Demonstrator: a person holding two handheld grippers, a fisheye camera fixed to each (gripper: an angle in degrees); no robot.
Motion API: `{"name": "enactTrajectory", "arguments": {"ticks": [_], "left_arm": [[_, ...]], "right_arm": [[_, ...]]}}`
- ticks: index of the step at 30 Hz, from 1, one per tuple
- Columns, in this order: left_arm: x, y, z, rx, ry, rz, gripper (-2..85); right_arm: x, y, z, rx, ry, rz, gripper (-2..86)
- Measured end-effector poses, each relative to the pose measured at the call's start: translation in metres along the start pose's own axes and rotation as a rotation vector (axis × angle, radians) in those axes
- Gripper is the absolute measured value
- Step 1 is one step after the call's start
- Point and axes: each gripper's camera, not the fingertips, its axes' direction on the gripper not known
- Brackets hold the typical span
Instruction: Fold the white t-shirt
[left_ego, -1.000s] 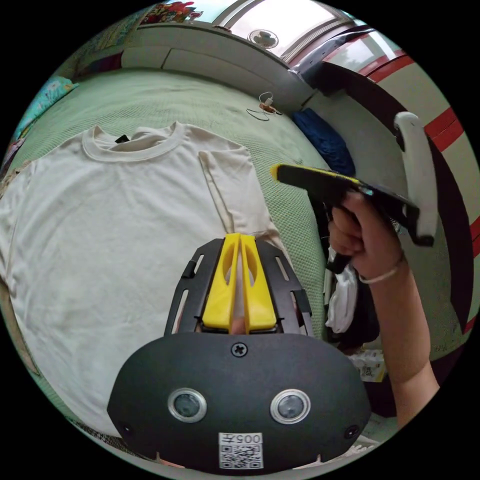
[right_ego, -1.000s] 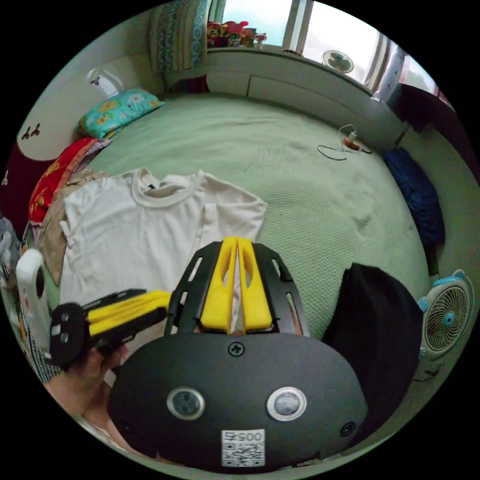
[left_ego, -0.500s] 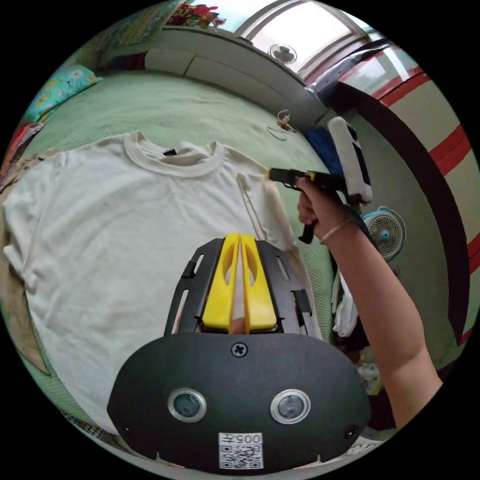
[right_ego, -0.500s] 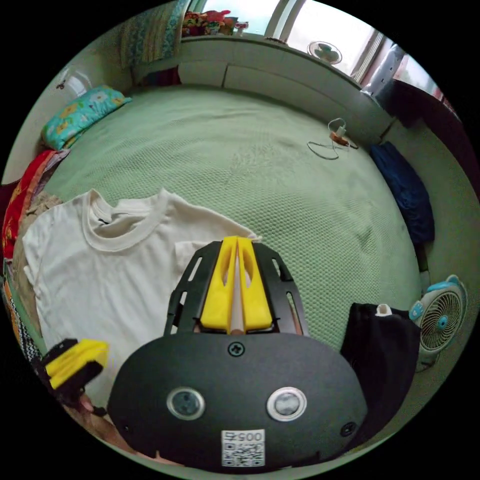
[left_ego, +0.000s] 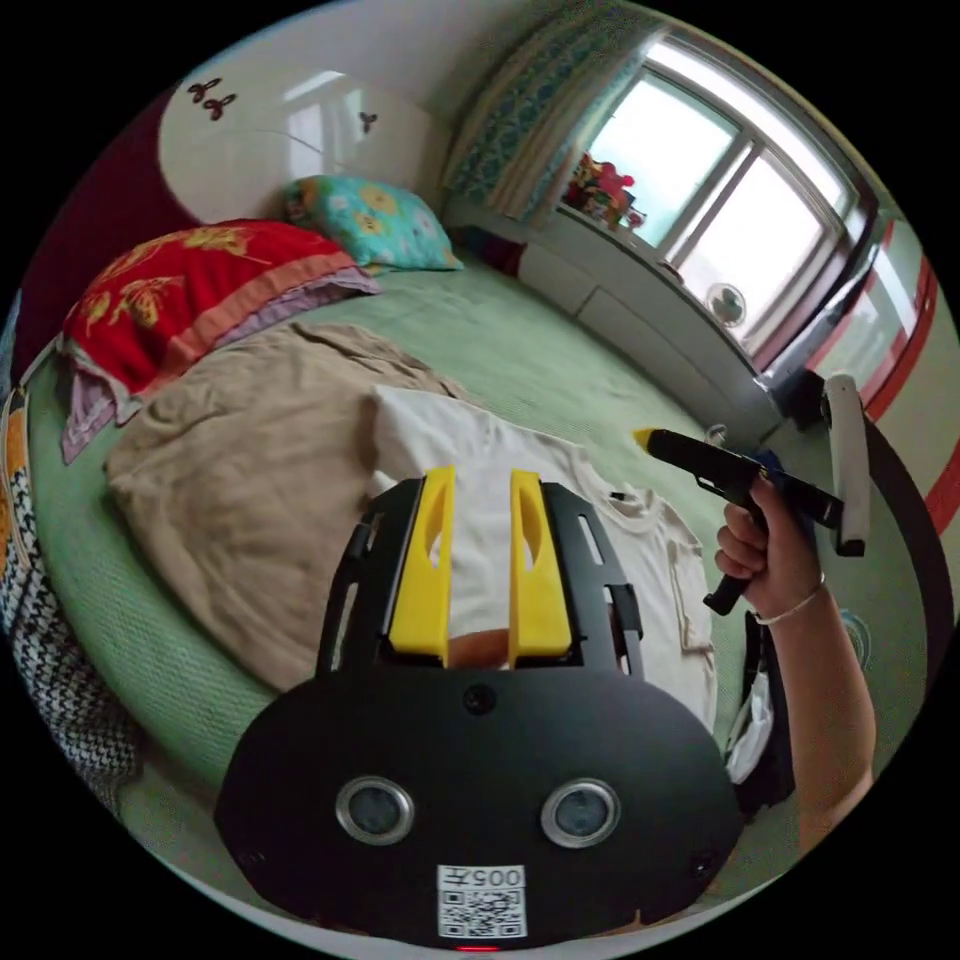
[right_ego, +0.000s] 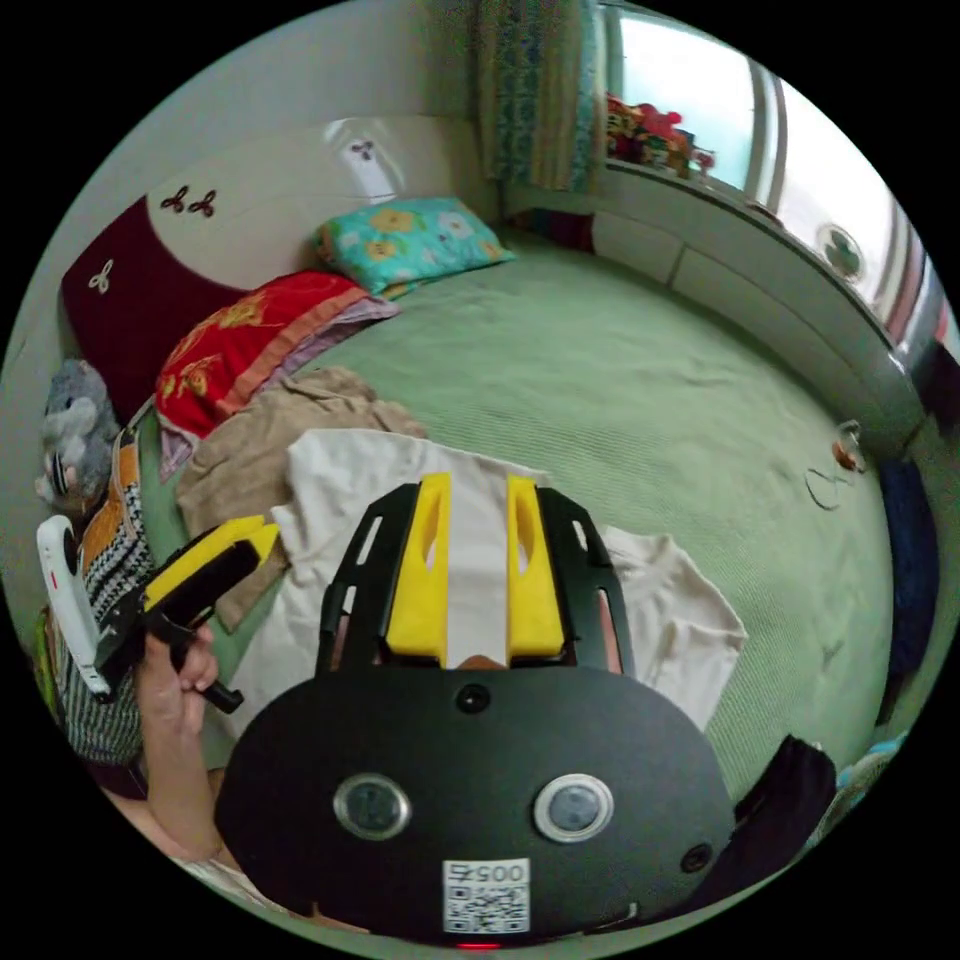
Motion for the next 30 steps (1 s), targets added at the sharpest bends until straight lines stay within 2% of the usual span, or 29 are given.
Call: {"name": "enactTrajectory", "arguments": {"ticks": [6, 9, 14, 23, 26, 30], "left_arm": [[-0.043, -0.022, -0.012, -0.041, -0.103, 0.014, 13.1], [-0.062, -0.031, -0.011, -0.09, -0.049, -0.01, 13.5], [-0.086, -0.043, -0.016, -0.117, 0.031, -0.059, 11.5], [-0.111, -0.059, -0.038, -0.131, -0.027, -0.089, 4.9], [-0.119, -0.063, -0.047, -0.129, -0.022, -0.097, 2.9], [-0.128, -0.068, -0.062, -0.109, 0.006, -0.117, 1.7]], "right_arm": [[-0.097, -0.07, 0.057, -0.138, -0.126, -0.15, 10.3], [-0.132, -0.1, 0.082, -0.197, -0.158, -0.193, 10.2], [-0.175, -0.135, 0.123, -0.295, -0.086, -0.28, 6.5], [-0.197, -0.158, 0.173, -0.385, 0.031, -0.322, 4.0], [-0.195, -0.164, 0.175, -0.351, 0.041, -0.291, -0.4], [-0.188, -0.169, 0.171, -0.312, 0.023, -0.28, -1.2]]}}
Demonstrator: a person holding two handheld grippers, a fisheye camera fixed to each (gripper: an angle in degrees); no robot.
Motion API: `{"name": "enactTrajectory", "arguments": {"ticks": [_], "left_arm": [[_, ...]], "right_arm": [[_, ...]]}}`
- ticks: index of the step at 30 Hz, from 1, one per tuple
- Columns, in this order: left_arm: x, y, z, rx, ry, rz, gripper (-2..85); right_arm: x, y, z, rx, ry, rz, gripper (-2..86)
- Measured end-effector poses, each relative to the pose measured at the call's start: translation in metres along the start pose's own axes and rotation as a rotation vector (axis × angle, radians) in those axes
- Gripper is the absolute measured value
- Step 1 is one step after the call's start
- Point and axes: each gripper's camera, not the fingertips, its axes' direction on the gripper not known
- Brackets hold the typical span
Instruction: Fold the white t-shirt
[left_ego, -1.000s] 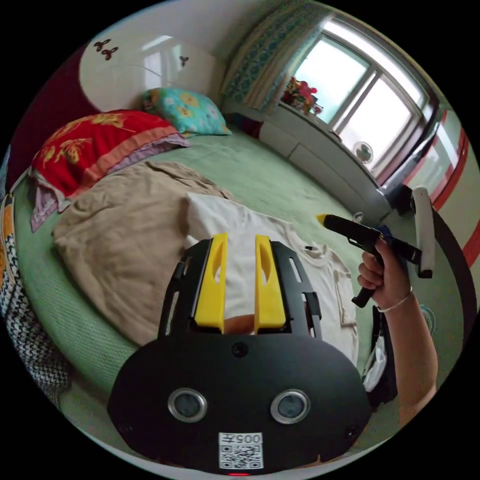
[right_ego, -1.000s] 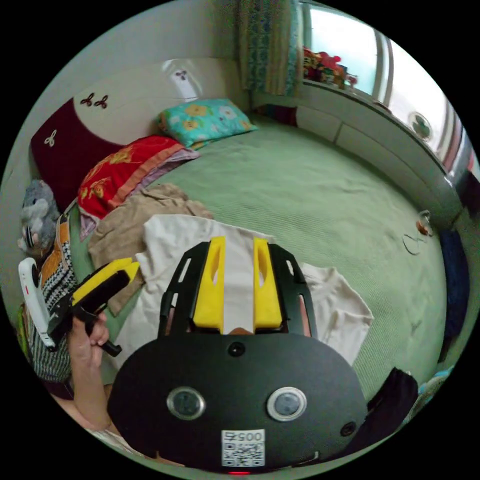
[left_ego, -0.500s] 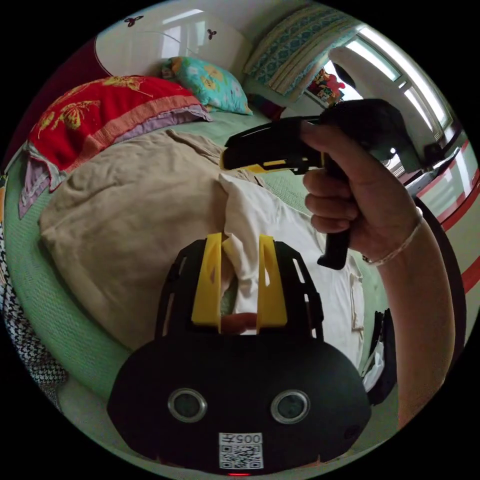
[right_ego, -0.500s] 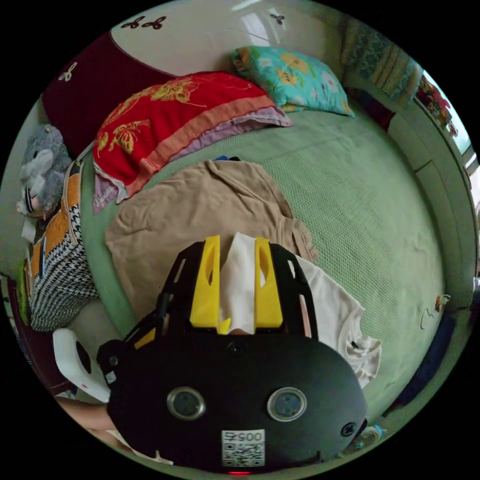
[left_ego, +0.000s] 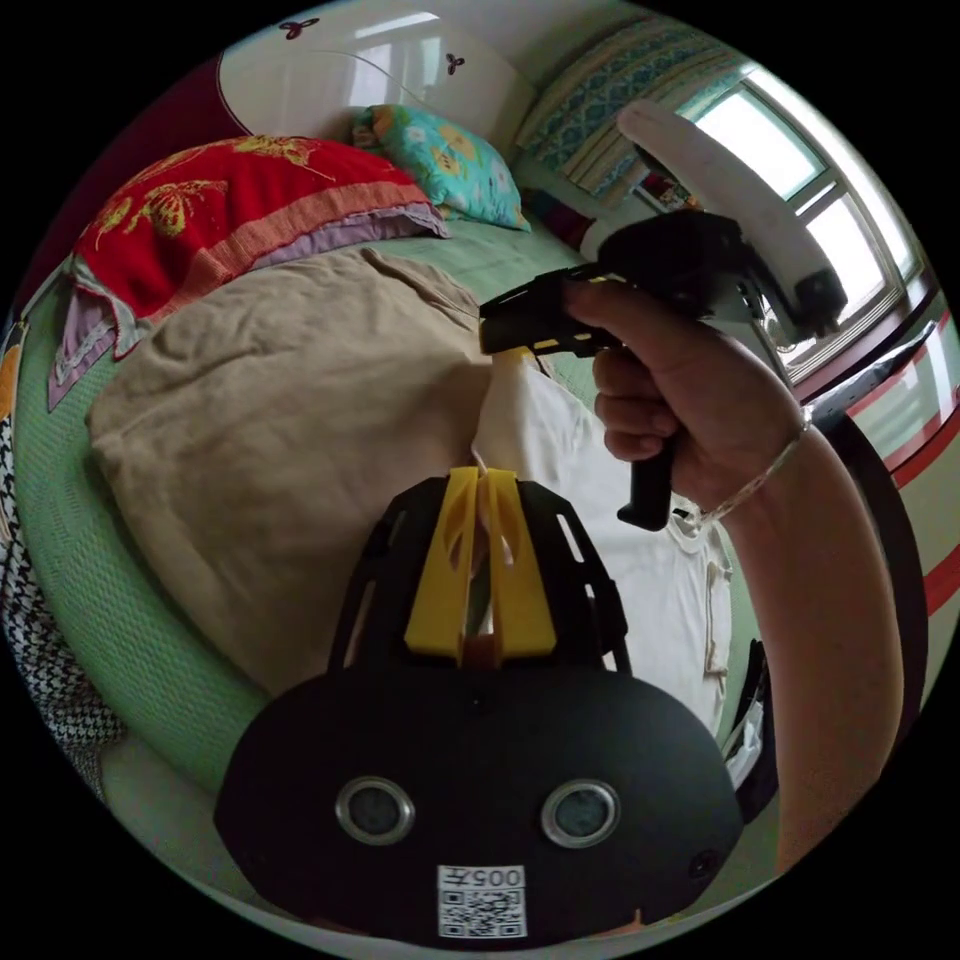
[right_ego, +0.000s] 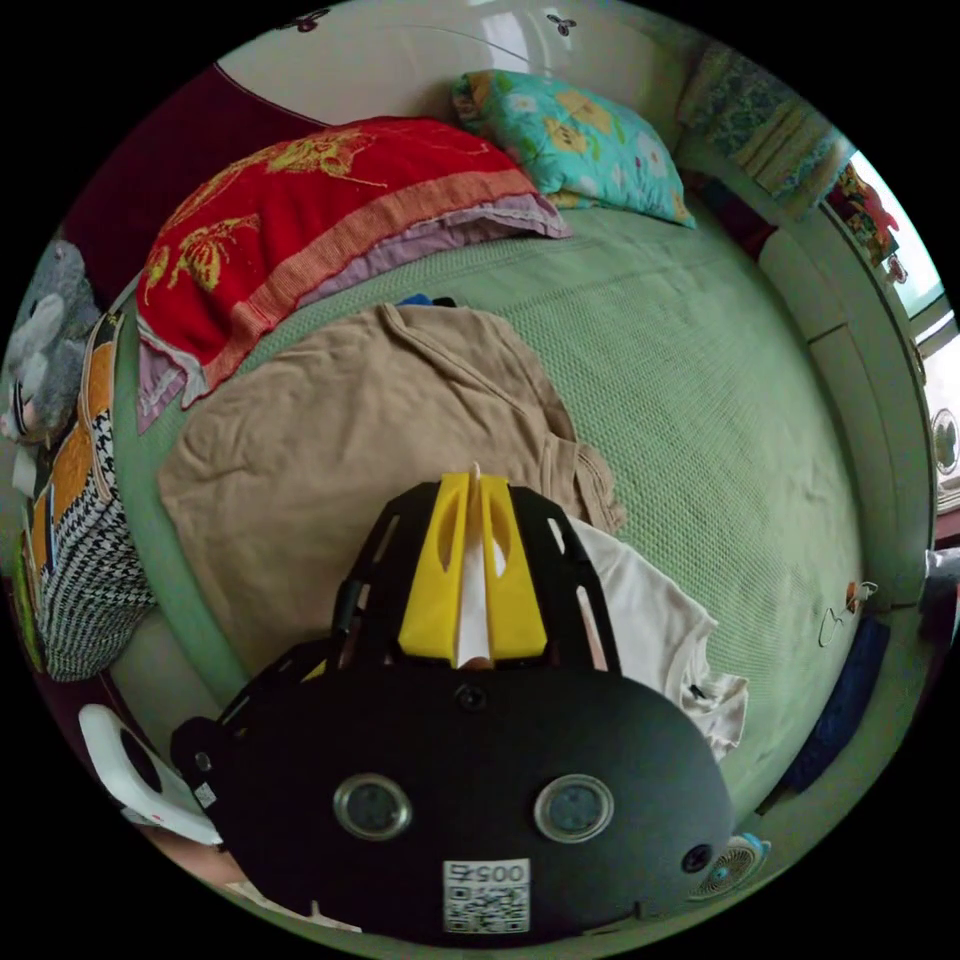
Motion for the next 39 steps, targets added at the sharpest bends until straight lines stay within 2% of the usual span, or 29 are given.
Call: {"name": "enactTrajectory", "arguments": {"ticks": [14, 17, 22, 28, 33, 39], "left_arm": [[0.018, -0.003, -0.057, 0.064, 0.14, 0.131, 2.7], [0.033, 0.001, -0.063, 0.058, 0.142, 0.192, 3.0], [0.056, 0.005, -0.054, -0.032, 0.043, 0.287, 3.7], [0.056, 0.006, -0.058, -0.085, 0.088, 0.254, 4.3], [0.054, 0.006, -0.067, -0.032, 0.122, 0.244, 4.4], [0.059, -0.005, -0.039, -0.121, 0.111, 0.244, 4.5]], "right_arm": [[0.099, 0.047, -0.034, 0.177, -0.228, 0.208, -1.2], [0.122, 0.066, -0.032, 0.165, -0.231, 0.251, -1.2], [0.149, 0.099, -0.018, 0.136, -0.232, 0.318, -1.3], [0.175, 0.136, 0.014, 0.088, -0.244, 0.402, -1.4], [0.194, 0.151, 0.041, 0.031, -0.223, 0.47, -1.3], [0.208, 0.161, 0.039, 0.043, -0.219, 0.483, 2.9]]}}
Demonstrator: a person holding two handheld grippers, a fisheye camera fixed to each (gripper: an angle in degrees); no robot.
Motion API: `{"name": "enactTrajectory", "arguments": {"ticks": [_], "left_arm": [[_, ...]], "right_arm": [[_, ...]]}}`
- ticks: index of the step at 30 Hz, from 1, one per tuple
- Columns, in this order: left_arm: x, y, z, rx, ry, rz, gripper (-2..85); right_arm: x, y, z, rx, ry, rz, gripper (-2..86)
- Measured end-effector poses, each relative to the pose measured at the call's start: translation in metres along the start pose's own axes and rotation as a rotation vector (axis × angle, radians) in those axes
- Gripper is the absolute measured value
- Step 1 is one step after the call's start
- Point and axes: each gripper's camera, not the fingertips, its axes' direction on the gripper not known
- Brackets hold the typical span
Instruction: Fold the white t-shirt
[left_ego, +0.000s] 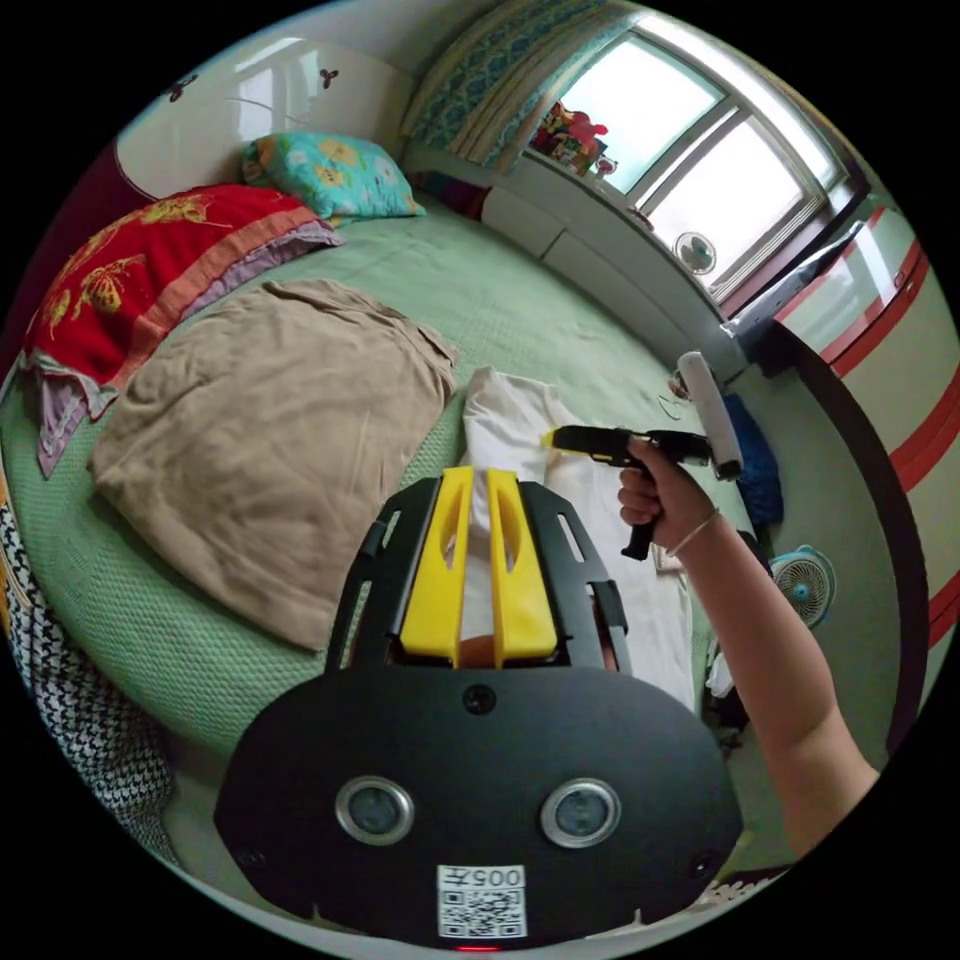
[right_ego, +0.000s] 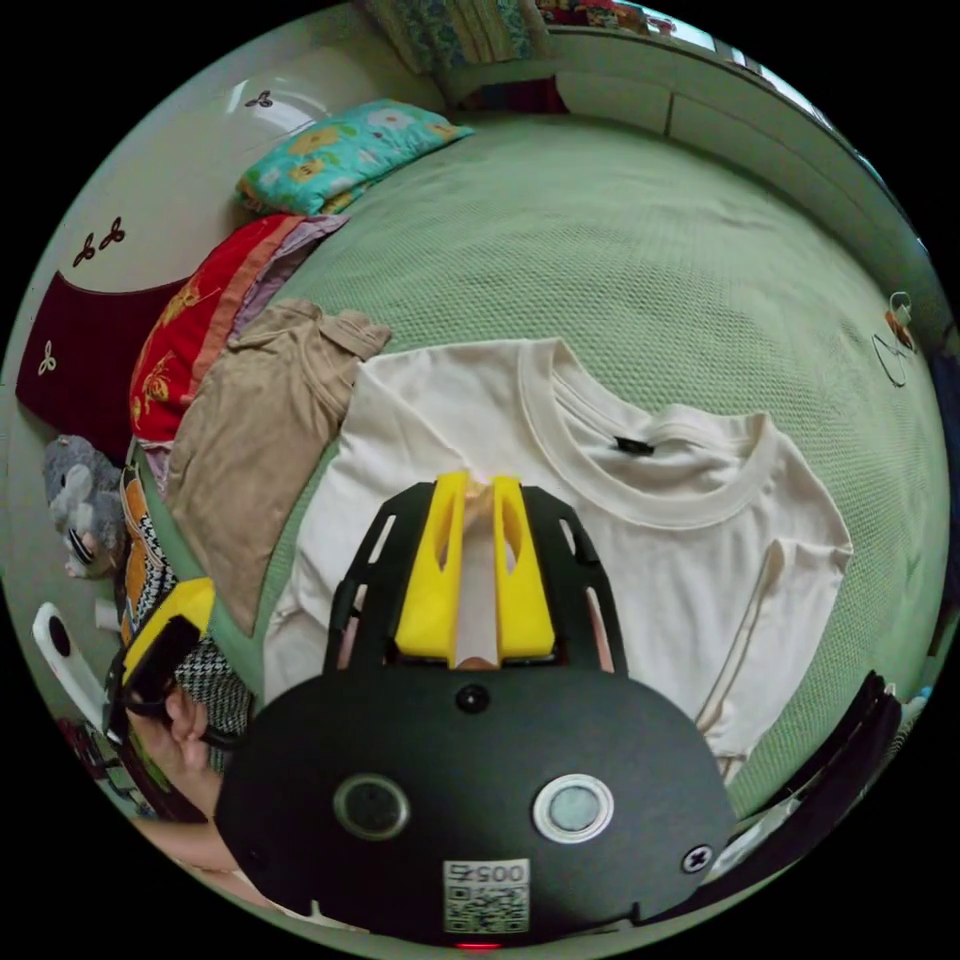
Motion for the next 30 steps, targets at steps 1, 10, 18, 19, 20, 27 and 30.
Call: {"name": "enactTrajectory", "arguments": {"ticks": [1, 10, 18, 19, 20, 27, 30], "left_arm": [[0.002, -0.004, 0.006, -0.018, -0.003, 0.009, 4.4], [0.014, -0.022, 0.05, -0.148, 0.008, 0.034, 5.3], [0.015, -0.037, 0.08, -0.218, -0.055, 0.018, 8.4], [0.015, -0.039, 0.084, -0.234, -0.052, 0.014, 7.8], [0.015, -0.04, 0.086, -0.245, -0.056, 0.012, 7.4], [0.006, -0.05, 0.084, -0.174, -0.143, -0.025, 2.5], [-0.002, -0.051, 0.078, -0.118, -0.168, -0.067, 1.3]], "right_arm": [[0.001, -0.001, -0.005, 0.011, 0.005, -0.012, 4.0], [-0.018, -0.015, -0.024, 0.098, -0.113, -0.124, 7.9], [-0.083, -0.04, 0.01, 0.05, 0.095, -0.313, 8.8], [-0.088, -0.042, 0.017, 0.052, 0.144, -0.313, 7.5], [-0.093, -0.043, 0.025, 0.045, 0.208, -0.323, 5.6], [-0.109, -0.041, 0.016, 0.127, 0.185, -0.385, -0.9], [-0.1, -0.049, 0.012, 0.138, 0.104, -0.298, -1.0]]}}
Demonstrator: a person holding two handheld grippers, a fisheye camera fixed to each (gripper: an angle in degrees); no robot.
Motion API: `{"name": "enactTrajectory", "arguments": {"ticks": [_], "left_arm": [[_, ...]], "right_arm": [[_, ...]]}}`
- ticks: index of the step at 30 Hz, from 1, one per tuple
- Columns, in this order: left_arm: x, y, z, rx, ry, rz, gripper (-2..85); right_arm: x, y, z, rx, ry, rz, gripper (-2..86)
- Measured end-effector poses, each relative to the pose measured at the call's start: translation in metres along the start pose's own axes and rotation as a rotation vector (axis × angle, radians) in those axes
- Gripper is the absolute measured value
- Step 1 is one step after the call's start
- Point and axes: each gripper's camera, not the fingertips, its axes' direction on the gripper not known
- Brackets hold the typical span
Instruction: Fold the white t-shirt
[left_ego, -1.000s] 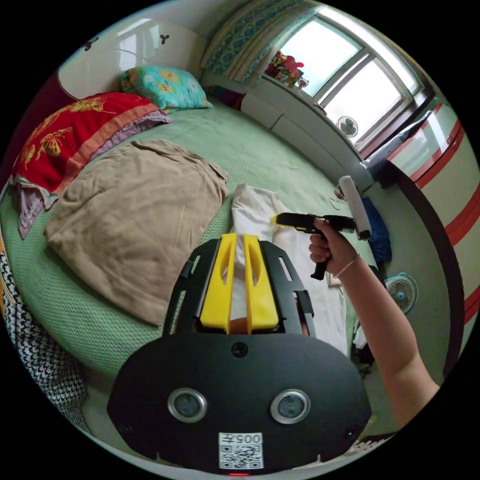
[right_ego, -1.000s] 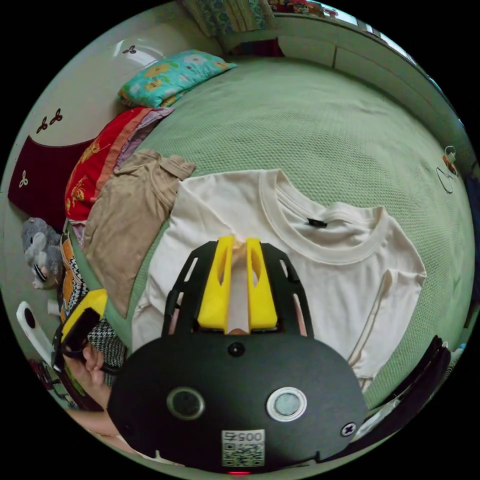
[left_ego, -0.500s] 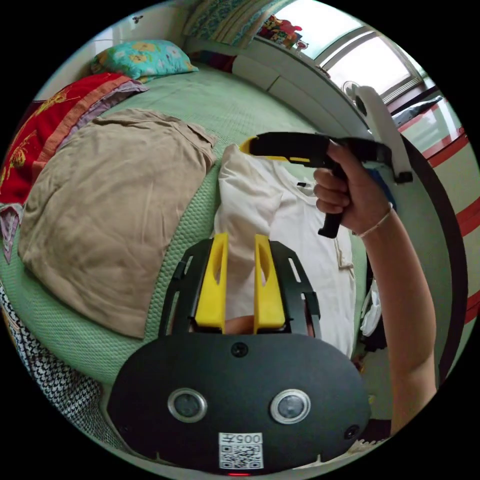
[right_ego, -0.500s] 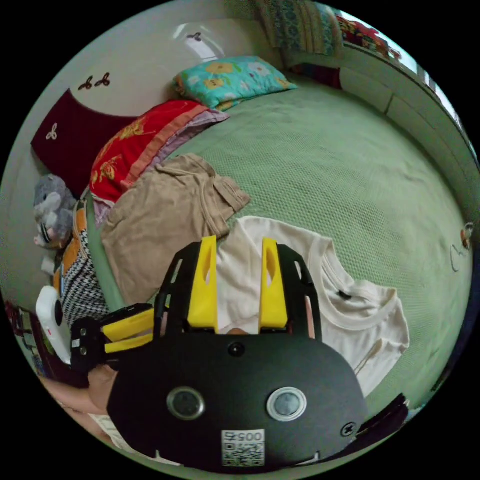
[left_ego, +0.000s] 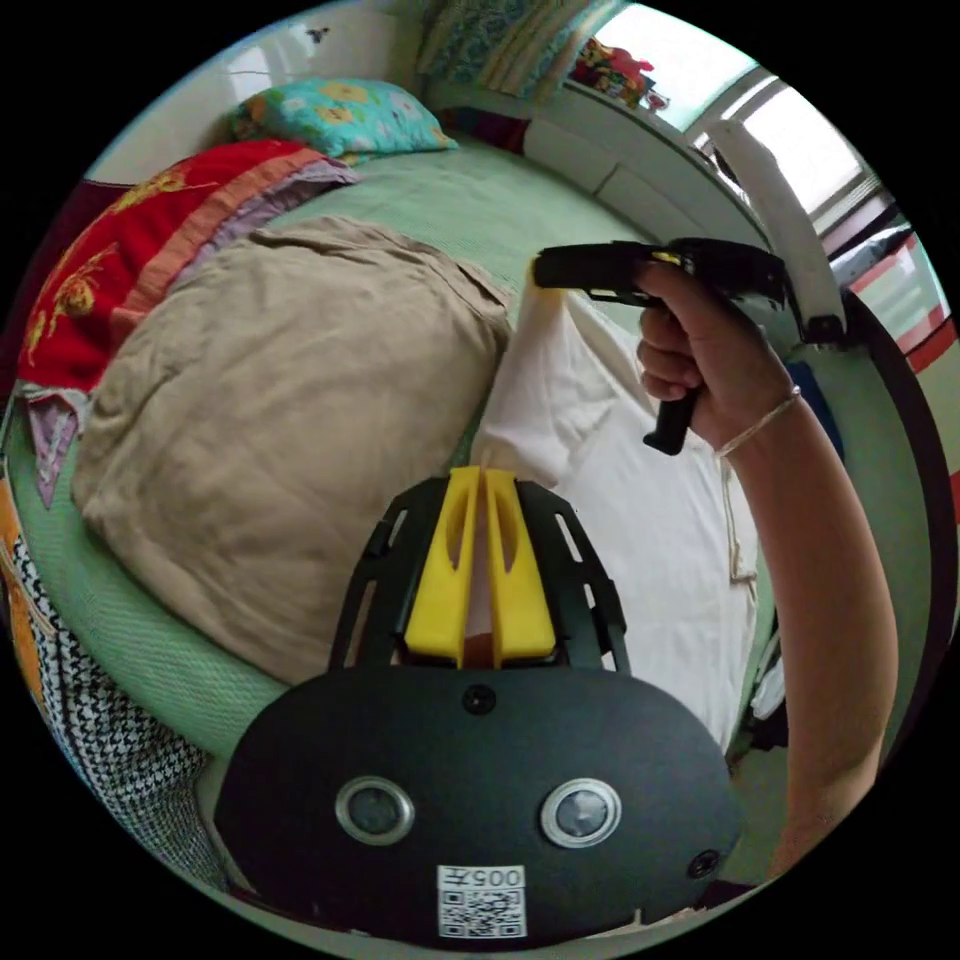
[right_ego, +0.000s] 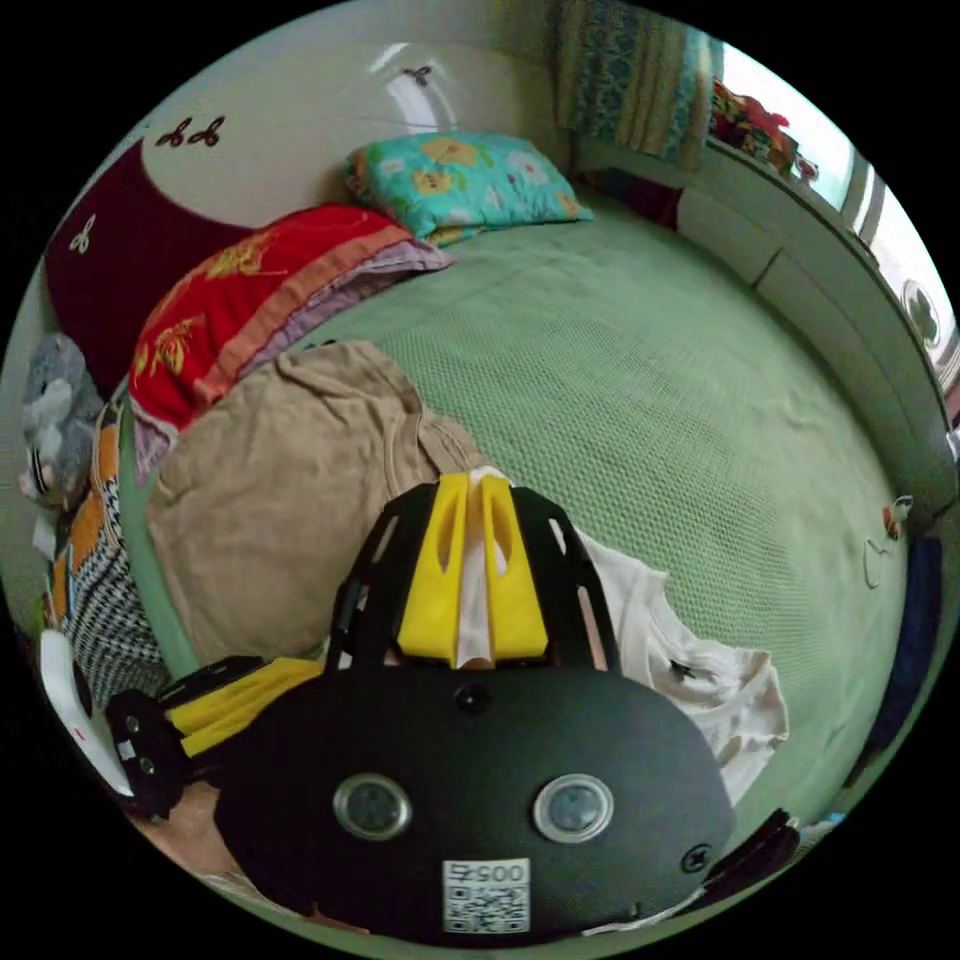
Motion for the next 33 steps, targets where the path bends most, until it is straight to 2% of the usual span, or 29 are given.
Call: {"name": "enactTrajectory", "arguments": {"ticks": [6, 11, 15, 18, 22, 25, 28, 33], "left_arm": [[-0.004, -0.001, 0.0, 0.0, -0.013, -0.054, 1.0], [0.002, 0.002, -0.006, 0.025, 0.002, -0.052, 1.1], [0.013, 0.005, -0.008, 0.044, 0.108, -0.015, 0.6], [0.031, 0.006, 0.003, -0.02, 0.142, 0.05, -0.2], [0.049, 0.007, 0.023, -0.097, 0.027, 0.058, -0.5], [0.053, 0.009, 0.019, -0.103, 0.048, 0.04, -0.6], [0.06, 0.014, 0.011, -0.069, 0.07, 0.05, -0.6], [0.08, 0.024, 0.002, -0.037, 0.069, 0.084, -0.7]], "right_arm": [[0.012, 0.01, 0.032, -0.076, -0.067, 0.143, 0.7], [0.014, 0.014, 0.011, -0.085, -0.119, 0.111, 5.0], [0.013, 0.019, -0.01, -0.101, -0.156, 0.082, 5.7], [0.007, 0.025, -0.016, -0.141, -0.124, 0.061, 5.4], [0.003, 0.037, -0.021, -0.171, -0.092, 0.08, 3.8], [-0.001, 0.057, -0.043, -0.092, -0.015, 0.071, 1.6], [-0.019, 0.098, -0.066, 0.012, 0.088, -0.033, -0.8], [-0.043, 0.159, -0.062, 0.014, 0.123, -0.114, -1.4]]}}
